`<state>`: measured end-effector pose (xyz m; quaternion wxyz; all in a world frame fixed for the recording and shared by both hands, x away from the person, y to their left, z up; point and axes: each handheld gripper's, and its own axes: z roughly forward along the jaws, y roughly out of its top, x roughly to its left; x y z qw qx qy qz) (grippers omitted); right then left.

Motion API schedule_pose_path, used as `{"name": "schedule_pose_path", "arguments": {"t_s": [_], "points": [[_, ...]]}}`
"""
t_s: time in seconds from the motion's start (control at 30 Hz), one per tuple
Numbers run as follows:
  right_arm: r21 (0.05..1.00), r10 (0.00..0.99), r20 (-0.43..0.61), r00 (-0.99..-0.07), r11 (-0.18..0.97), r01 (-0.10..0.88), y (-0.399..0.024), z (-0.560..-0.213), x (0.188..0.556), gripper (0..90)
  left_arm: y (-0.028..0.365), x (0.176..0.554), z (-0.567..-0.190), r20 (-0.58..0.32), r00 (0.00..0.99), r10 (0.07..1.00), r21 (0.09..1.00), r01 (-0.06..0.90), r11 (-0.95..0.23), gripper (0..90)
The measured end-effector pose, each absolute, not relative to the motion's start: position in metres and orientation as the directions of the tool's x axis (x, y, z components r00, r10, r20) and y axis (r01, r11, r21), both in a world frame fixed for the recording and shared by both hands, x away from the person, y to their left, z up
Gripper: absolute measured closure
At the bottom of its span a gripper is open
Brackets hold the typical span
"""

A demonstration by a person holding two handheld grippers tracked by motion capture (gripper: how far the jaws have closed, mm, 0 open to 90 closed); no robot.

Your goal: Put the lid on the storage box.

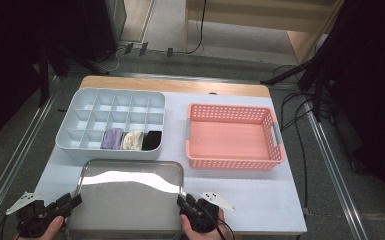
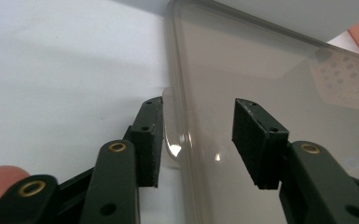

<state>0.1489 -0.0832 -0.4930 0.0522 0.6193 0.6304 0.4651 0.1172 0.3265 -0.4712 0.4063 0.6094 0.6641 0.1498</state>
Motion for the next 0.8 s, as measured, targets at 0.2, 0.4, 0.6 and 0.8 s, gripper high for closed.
{"name": "schedule_pose_path", "arguments": {"t_s": [0.2,0.4,0.6,0.8], "points": [[0.593,0.775,0.598,-0.206,-0.255,0.764,-0.087,-0.495,0.149,66.6,0.331,0.118,-0.471,-0.410,0.088,0.908,0.675,0.698,0.237,54.5],[0.553,0.732,0.650,-0.202,-0.274,0.787,-0.088,-0.497,0.152,66.5,0.327,0.117,-0.470,-0.355,0.105,0.929,0.691,0.699,0.185,53.5],[0.574,0.735,0.641,-0.223,-0.265,0.775,-0.088,-0.498,0.151,67.3,0.329,0.116,-0.469,-0.366,0.105,0.925,0.688,0.700,0.193,54.3],[0.636,0.756,0.601,-0.261,-0.254,0.729,-0.085,-0.487,0.146,68.4,0.332,0.114,-0.461,-0.368,0.113,0.923,0.717,0.666,0.204,57.4]]}}
